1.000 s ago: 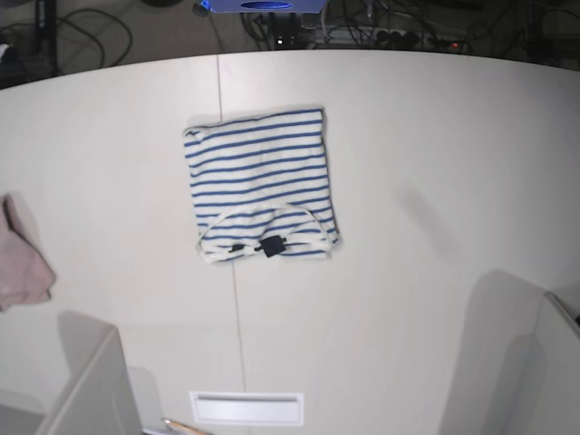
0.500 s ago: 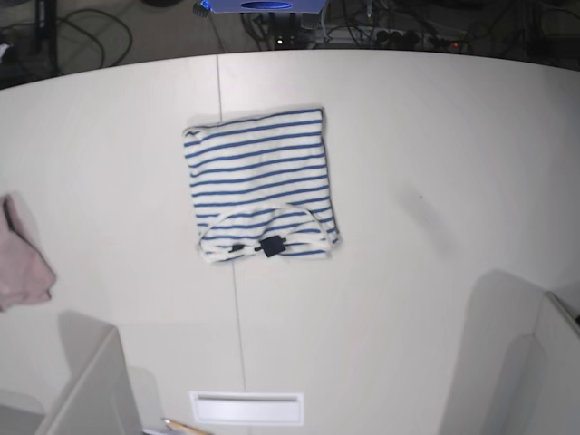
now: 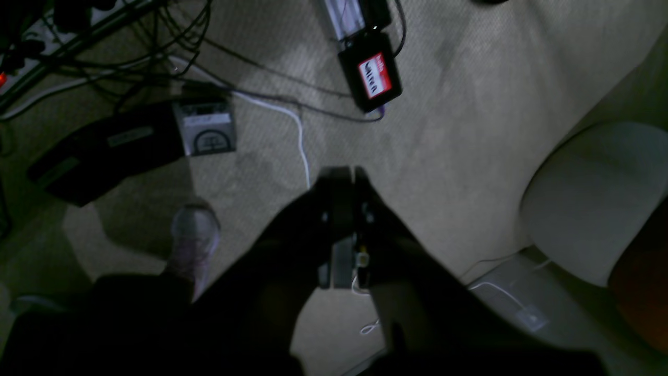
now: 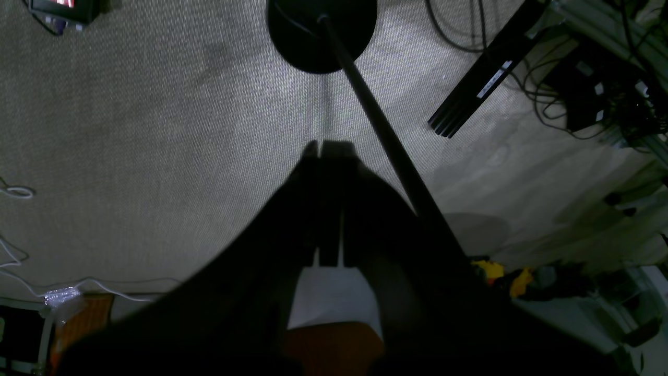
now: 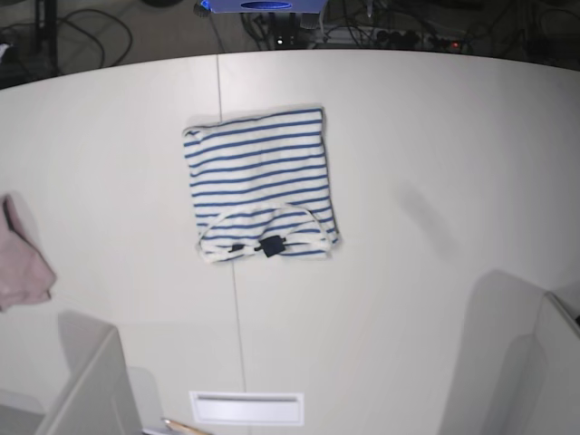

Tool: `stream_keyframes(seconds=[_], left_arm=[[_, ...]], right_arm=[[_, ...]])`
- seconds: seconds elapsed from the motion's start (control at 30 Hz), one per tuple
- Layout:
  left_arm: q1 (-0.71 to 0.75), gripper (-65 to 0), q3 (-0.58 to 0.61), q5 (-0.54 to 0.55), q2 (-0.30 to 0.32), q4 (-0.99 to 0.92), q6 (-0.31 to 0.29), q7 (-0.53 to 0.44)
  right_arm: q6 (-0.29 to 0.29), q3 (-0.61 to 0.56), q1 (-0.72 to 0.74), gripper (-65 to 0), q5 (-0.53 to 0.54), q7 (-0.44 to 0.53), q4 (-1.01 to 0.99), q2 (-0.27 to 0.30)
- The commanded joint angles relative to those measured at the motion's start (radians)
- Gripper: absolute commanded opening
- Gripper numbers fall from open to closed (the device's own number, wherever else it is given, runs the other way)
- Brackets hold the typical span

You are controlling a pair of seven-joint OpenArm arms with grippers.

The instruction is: Fold the T-shirt properly

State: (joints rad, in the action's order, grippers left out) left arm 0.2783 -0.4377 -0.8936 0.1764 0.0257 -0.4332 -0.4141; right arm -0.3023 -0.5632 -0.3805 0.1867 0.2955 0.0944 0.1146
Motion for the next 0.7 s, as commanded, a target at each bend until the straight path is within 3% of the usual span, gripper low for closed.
stream_keyframes(seconds=[0.0, 0.67], left_arm=[[0.017, -65.0, 0.000, -0.009, 0.004, -0.004, -0.008, -0.002], [-0.035, -65.0, 0.001, -0.009, 0.002, -0.022, -0.008, -0.002]], right_arm=[[-0.004, -0.002, -0.024, -65.0, 0.003, -0.003, -0.005, 0.006], [-0.004, -0.002, 0.019, -65.0, 0.003, -0.003, -0.005, -0.014]])
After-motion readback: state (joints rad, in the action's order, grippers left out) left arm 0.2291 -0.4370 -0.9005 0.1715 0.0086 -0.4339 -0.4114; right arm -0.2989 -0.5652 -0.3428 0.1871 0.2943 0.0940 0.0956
